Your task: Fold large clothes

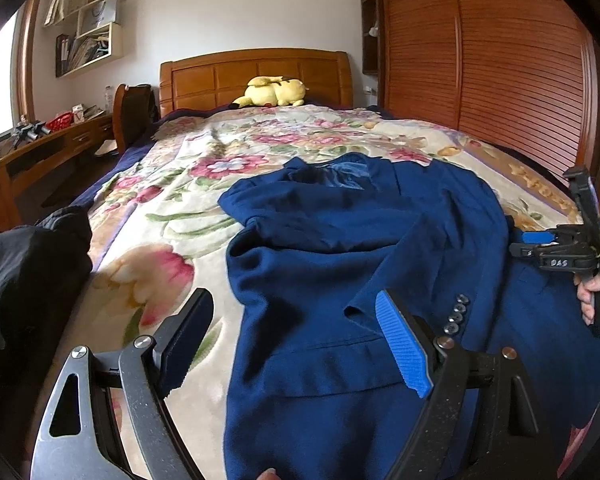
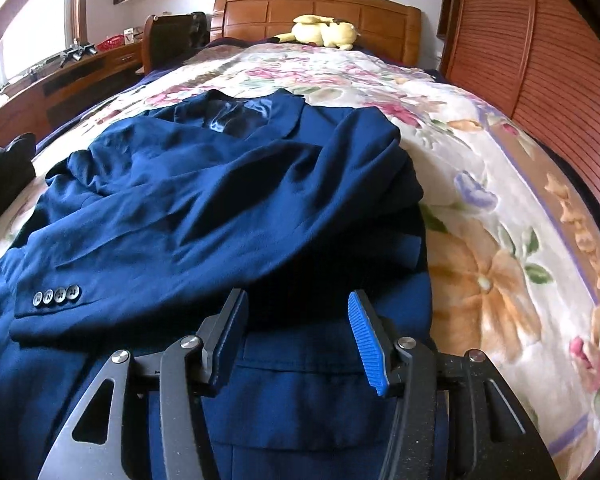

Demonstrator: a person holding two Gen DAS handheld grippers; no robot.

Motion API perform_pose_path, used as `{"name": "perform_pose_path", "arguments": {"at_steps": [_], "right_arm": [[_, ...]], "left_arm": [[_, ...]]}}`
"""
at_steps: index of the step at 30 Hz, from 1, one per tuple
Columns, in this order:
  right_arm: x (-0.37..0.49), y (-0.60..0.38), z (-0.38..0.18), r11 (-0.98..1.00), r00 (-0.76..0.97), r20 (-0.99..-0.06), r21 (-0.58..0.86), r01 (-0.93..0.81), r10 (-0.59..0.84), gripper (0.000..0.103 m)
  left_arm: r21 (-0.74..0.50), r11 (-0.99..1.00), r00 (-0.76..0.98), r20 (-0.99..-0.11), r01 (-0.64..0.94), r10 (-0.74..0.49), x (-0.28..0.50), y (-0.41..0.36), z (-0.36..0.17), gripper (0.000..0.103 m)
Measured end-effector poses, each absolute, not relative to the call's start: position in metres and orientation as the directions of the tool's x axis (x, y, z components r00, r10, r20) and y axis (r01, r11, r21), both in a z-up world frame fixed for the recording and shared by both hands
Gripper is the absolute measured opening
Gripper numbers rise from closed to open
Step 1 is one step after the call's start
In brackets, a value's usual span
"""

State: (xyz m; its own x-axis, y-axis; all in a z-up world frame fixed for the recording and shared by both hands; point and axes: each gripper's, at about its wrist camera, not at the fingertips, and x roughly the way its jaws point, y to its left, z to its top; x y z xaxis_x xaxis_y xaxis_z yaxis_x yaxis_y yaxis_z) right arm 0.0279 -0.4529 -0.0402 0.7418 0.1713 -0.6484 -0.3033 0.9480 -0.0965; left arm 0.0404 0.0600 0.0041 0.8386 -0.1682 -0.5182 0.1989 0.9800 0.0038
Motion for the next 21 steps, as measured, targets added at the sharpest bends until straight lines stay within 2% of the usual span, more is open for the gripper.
{"name": "perform_pose_path", "arguments": {"at_steps": [11,19,21], "right_arm": [[0.026,-0.459,-0.059,0.950,0.748,-0.631,-0.052,-0.308,0.207,0.054],[0.017,-0.468,-0.056,0.952,0.765,-0.596,-0.003,-0.306,0.244,0.054],[0.016,-0.468,-0.056,0.952,0.764,-0.596,0.001,-0.307,0.247,0.054]], "left_arm": [[-0.002,0.964,0.845,-0.480,0.267,-0.235,0.047,0.033,0.036,0.084],[-0.010,0.959,0.781,-0.578,0.284,-0.237,0.078,0.017,0.001,0.084],[-0.021,0.959,0.764,-0.599,0.284,-0.239,0.083,0.016,-0.008,0.079]]}}
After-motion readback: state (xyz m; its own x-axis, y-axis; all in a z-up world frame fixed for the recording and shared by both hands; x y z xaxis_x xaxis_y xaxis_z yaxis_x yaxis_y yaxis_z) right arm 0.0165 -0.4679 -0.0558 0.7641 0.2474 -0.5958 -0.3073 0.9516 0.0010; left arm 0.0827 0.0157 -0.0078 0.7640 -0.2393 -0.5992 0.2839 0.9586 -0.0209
